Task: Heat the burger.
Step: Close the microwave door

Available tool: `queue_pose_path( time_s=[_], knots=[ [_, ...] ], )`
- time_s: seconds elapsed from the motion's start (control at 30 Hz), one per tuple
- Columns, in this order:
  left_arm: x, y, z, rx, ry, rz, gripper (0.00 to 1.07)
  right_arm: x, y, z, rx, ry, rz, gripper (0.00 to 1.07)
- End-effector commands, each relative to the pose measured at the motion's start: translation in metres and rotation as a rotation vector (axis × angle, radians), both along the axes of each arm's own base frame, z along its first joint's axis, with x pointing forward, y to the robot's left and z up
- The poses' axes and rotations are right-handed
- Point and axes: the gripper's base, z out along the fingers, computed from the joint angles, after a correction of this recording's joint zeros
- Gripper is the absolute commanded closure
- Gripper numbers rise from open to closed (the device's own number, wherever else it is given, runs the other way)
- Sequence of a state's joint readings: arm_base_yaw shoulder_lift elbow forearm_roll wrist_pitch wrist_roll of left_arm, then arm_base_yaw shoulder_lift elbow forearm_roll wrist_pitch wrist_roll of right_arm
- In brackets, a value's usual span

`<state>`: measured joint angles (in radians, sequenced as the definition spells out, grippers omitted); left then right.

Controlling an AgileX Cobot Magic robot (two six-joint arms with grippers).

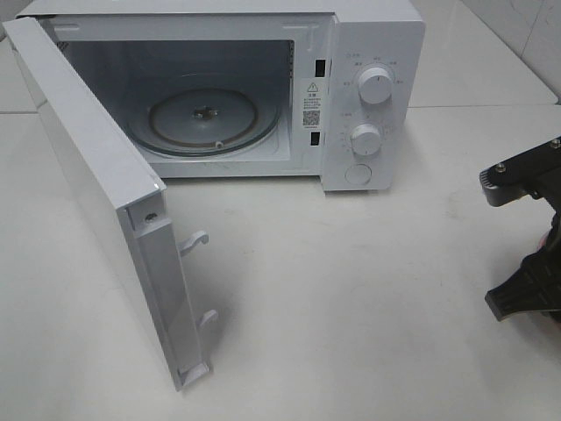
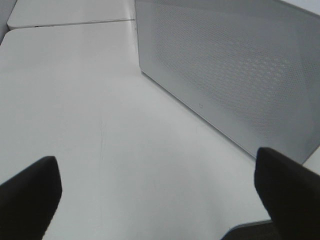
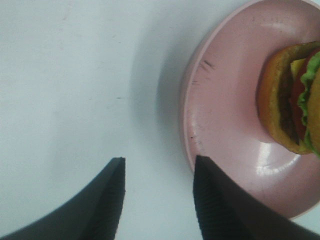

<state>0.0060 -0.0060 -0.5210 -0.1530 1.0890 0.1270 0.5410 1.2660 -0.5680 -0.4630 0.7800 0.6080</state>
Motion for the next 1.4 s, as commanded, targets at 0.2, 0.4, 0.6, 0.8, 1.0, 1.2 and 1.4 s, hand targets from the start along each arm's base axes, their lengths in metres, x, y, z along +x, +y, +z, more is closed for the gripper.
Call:
queue_pose_path(
  time_s=[0.2, 0.4, 0.6, 0.8, 1.0, 1.2, 1.4],
  knots=[
    [-0.001, 0.000, 0.000, -0.010, -0.024, 0.002, 0.09, -0.023, 0.007, 0.022, 0.181, 0.025, 0.206, 0.38],
    [-0.001, 0.000, 0.000, -0.010, -0.024, 0.002, 0.09, -0.038, 0.008, 0.034, 0.264, 0.037, 0.299, 0.24],
    [-0.001, 0.000, 0.000, -0.010, -0.024, 0.002, 0.09, -0.057, 0.000, 0.047, 0.288, 0.053, 0.306, 0.28],
    [-0.001, 0.000, 0.000, -0.010, -0.024, 0.002, 0.09, -0.074, -0.012, 0.070, 0.299, -0.023, 0.325, 0.31],
    [-0.001, 0.000, 0.000, -0.010, -0.024, 0.002, 0.09, -0.099, -0.027, 0.088, 0.352, -0.200, 0.367, 0.31],
    [-0.001, 0.000, 0.000, -0.010, -0.024, 0.002, 0.09, -0.114, -0.040, 0.096, 0.386, -0.317, 0.336, 0.31],
    [-0.001, 0.000, 0.000, -0.010, -0.024, 0.002, 0.09, -0.130, -0.055, 0.095, 0.373, -0.443, 0.238, 0.31]
  ],
)
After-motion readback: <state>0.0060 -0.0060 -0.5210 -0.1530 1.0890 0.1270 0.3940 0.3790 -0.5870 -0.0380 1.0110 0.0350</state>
